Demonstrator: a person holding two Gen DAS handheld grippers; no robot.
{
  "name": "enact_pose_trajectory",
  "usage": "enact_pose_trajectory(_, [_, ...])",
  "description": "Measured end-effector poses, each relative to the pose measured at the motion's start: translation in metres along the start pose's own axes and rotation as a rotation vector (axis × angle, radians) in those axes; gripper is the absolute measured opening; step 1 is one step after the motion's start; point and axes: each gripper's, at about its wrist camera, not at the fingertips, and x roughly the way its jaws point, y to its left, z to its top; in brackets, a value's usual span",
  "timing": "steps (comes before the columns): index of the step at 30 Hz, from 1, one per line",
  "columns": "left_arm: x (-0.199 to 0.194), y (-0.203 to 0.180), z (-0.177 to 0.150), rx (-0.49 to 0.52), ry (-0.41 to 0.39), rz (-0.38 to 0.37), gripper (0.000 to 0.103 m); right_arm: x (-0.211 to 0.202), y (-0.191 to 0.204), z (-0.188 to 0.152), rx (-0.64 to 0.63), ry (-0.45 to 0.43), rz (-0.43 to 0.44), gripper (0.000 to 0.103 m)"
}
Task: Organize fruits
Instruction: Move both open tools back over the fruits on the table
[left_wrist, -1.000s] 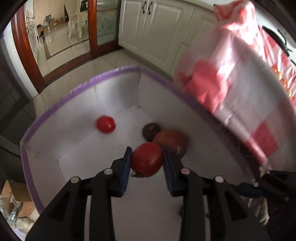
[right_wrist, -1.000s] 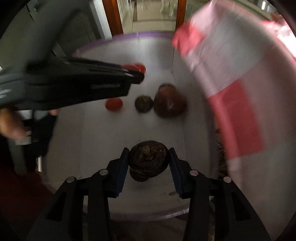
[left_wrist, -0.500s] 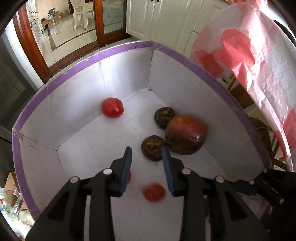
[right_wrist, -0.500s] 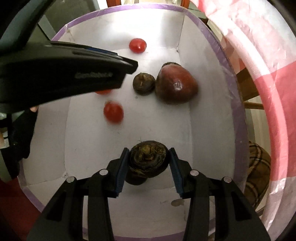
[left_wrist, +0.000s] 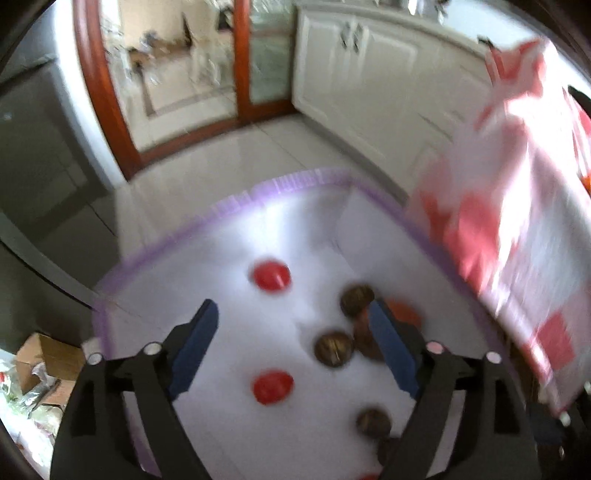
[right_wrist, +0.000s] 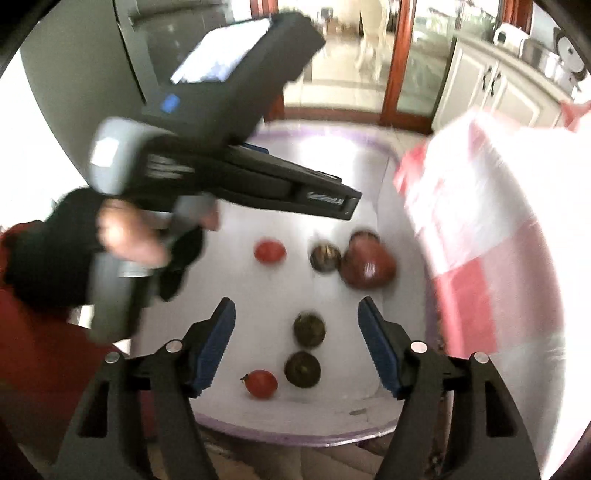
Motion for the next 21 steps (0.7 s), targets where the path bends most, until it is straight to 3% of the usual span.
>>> enact_pose_trajectory(1, [-0.007,-0.001,0.005,-0.004,-0.025,0.011,0.095,-0.011,-0.001,0.004,0.002,-0.03,-0.004,0.069])
enact_pose_trajectory(5, [-0.041,-0.022,0.025,0.039,-0.127,0.007,0.097,-0.066,-0.011,0.006,0.033,-0.171,-0.058,0.075])
enact_pose_trajectory(10, [-0.088,-0.093,0.042,0.214,-0.231,-0.079,0.101,-0.14,-0.051,-0.02,0.145,-0.329,-0.209,0.083])
enact_pose_trajectory(15, [-0.138,-0.186,0.044,0.385,-0.317,-0.275,0.101,-0.196,-0.113,-0.075,0.386,-0.429,-0.341,0.087])
enact_pose_trajectory(18, [-0.152,-0.256,0.044,0.483,-0.293,-0.421,0.101,-0.223,-0.156,-0.118,0.588,-0.47,-0.412,0.087])
enact_pose_trajectory(21, [-0.144,-0.322,0.044,0.564,-0.247,-0.494,0.101,-0.24,-0.195,-0.157,0.776,-0.491,-0.488,0.087])
